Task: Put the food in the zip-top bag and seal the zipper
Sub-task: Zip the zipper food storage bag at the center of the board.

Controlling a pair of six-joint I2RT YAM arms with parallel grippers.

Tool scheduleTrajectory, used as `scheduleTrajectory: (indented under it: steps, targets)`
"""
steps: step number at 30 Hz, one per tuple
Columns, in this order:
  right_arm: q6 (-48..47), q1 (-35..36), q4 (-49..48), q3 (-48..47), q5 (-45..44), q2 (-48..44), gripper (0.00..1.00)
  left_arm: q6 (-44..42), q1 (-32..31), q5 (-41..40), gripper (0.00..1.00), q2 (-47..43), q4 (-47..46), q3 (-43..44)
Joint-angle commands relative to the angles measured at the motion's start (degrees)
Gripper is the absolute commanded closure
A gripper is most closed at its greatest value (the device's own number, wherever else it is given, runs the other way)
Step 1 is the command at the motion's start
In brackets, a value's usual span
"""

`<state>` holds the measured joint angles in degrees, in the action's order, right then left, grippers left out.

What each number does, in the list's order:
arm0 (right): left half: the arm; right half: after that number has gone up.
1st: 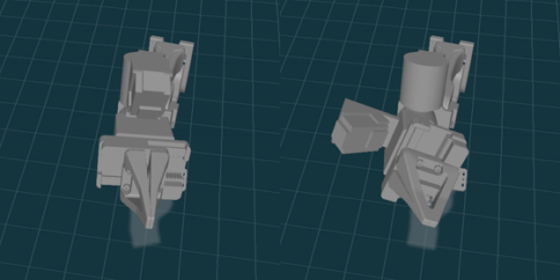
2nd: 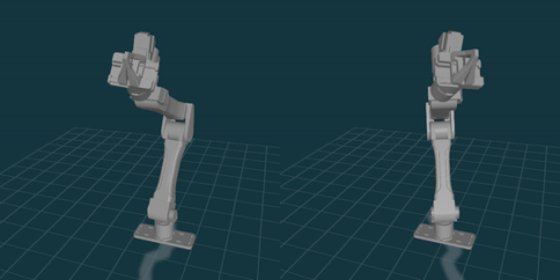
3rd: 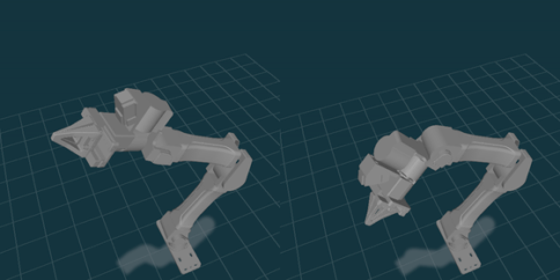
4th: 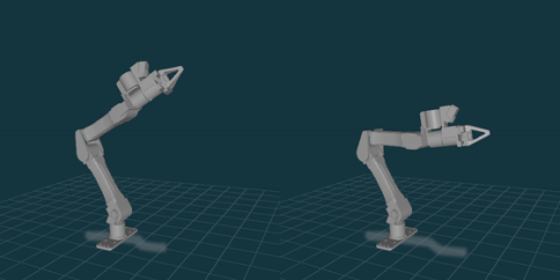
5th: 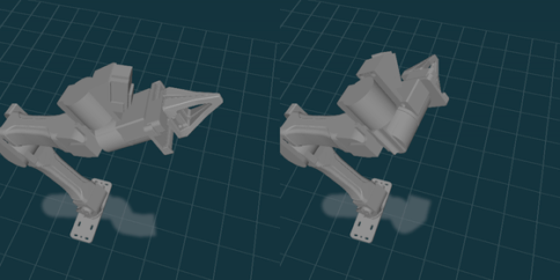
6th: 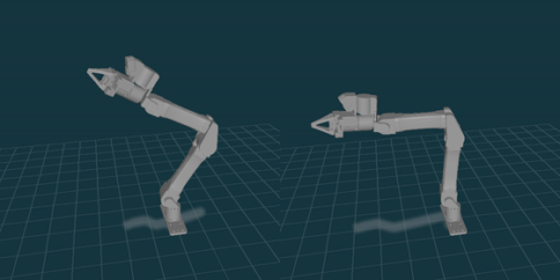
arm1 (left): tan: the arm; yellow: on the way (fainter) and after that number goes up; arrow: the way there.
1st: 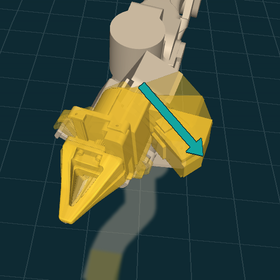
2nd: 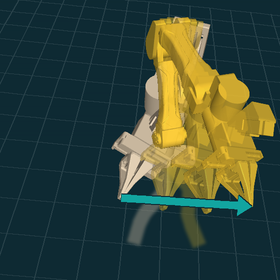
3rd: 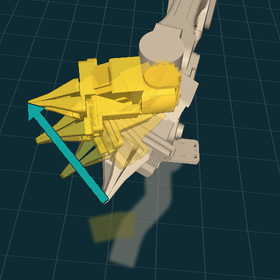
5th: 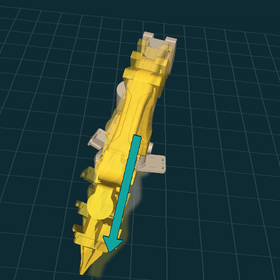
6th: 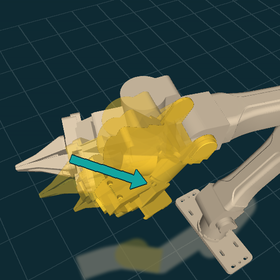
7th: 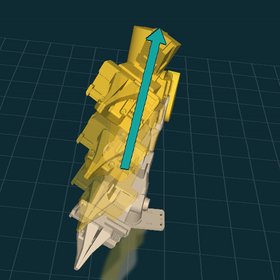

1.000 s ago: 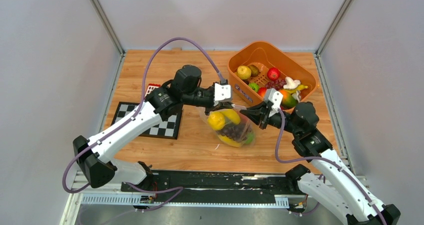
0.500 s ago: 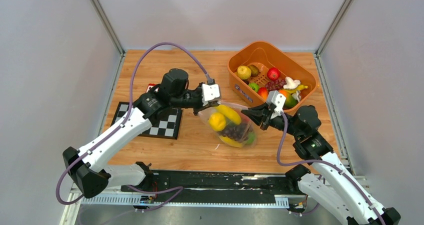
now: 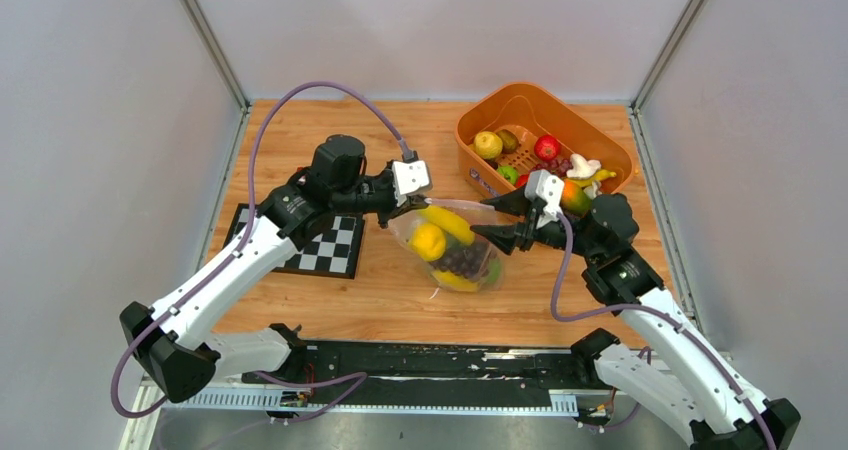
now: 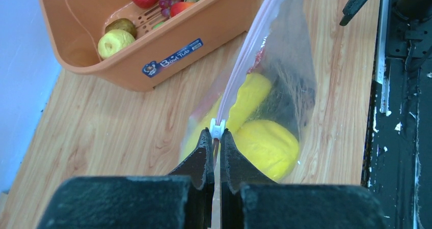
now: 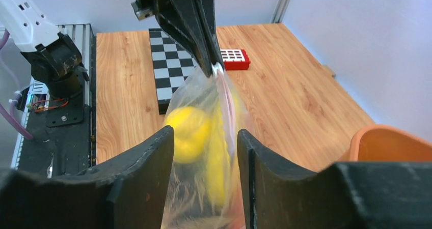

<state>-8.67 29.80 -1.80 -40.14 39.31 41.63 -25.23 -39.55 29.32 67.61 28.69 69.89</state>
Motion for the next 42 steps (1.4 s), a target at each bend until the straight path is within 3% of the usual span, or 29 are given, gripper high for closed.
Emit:
scheduleTrajectory:
  steps: [1,15,20,23,25,31,42]
  targets:
    - [-2.96,-0.12,1.18,-6.76,4.07,3.86,0.48,0.9,0.35,2.29,1.0,0.34,-1.47,4.63]
    - [-9.25,-0.09,7.46,-13.01,6.26,14.2,0.49,1.1,0.26,4.36,1.0,0.63,-1.64,4.58]
    - [-9.43,-0.09,6.65,-13.71,8.24,15.48,0.7,1.14,0.28,4.46,1.0,0.44,-1.51,4.29]
    - [-9.64,-0.01,6.23,-13.69,8.23,15.31,0.93,0.84,0.26,4.08,1.0,0.19,-1.3,3.97]
    - [-10.69,-0.06,6.81,-13.31,7.02,14.44,1.0,0.29,0.26,3.38,1.0,0.07,-0.69,3.79]
    - [-11.42,-0.08,5.24,-10.15,3.32,10.92,1.0,-1.02,0.26,-1.77,1.0,-2.65,1.53,0.36]
    - [-8.54,-0.14,2.28,-6.76,-0.36,7.37,1.0,-3.85,0.26,-19.8,1.0,-9.22,9.3,-5.62]
